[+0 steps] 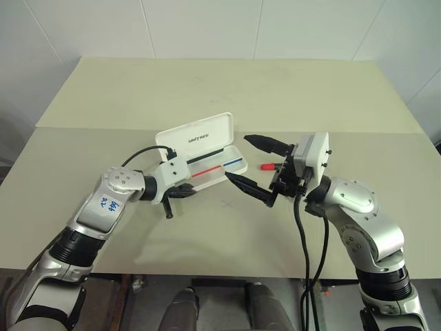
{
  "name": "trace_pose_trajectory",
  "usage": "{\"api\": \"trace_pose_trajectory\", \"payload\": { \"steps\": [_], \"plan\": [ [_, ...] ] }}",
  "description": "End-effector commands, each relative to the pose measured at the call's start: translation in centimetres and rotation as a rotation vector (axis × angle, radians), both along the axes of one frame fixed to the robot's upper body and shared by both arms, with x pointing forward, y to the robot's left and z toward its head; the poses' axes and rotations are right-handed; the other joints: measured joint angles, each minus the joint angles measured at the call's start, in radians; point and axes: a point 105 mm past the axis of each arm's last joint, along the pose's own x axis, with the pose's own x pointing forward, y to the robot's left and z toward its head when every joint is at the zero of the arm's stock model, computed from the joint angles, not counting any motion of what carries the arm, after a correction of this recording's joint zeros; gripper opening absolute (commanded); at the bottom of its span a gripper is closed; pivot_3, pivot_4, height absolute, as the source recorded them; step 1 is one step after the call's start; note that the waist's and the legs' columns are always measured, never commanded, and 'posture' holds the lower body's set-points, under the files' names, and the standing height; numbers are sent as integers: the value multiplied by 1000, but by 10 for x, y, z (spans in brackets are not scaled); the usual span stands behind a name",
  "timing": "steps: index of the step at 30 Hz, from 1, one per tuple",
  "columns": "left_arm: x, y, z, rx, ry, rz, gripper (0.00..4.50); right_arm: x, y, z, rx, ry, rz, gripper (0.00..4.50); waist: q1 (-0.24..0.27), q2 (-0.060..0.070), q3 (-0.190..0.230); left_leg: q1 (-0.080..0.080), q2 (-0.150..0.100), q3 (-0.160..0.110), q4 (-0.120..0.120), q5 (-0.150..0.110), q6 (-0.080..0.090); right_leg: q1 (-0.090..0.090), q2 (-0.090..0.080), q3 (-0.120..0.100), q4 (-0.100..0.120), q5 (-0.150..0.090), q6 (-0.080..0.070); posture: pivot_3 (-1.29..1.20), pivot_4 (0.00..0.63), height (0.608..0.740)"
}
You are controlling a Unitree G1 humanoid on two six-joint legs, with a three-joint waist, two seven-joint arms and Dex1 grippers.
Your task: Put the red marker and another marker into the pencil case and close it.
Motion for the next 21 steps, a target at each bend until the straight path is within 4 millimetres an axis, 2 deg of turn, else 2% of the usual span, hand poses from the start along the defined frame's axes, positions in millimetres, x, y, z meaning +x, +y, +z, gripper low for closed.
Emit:
{"api": "trace_pose_trajectory", "payload": {
  "steps": [1,5,9,12,16,21],
  "plan": [
    [-15,-6,17,-28,-48,-138,24,-6,-7,8,-9,-32,4,4500,1,0,0,0,0,0,0,0,0,0,0,0,0,0,0,0,150,740],
    [-23,-4,27,-28,-91,-226,24,-7,-17,4,-41,-14,-6,4500,3,0,0,-1,0,0,-1,0,0,0,0,0,-1,0,0,0,150,740],
    [-32,5,26,7,-99,-270,24,-8,-30,0,-74,2,-34,4500,3,0,0,-1,0,0,-1,0,0,0,0,0,-2,0,0,0,150,740],
    [-39,10,21,51,-113,-329,24,-12,-47,-6,-119,30,-75,4500,3,0,0,-1,0,0,0,0,0,0,-1,0,-2,0,0,0,150,740],
    [-46,6,13,65,-110,-395,24,-24,-64,-17,-176,78,-98,4500,4,0,0,-1,0,1,-1,0,1,0,-1,0,-2,0,0,0,150,740],
    [-48,-2,6,62,-97,-433,24,-40,-75,-31,-260,128,-90,4500,4,0,0,-1,0,1,0,0,1,1,0,0,-2,0,0,0,150,740]
  ]
}}
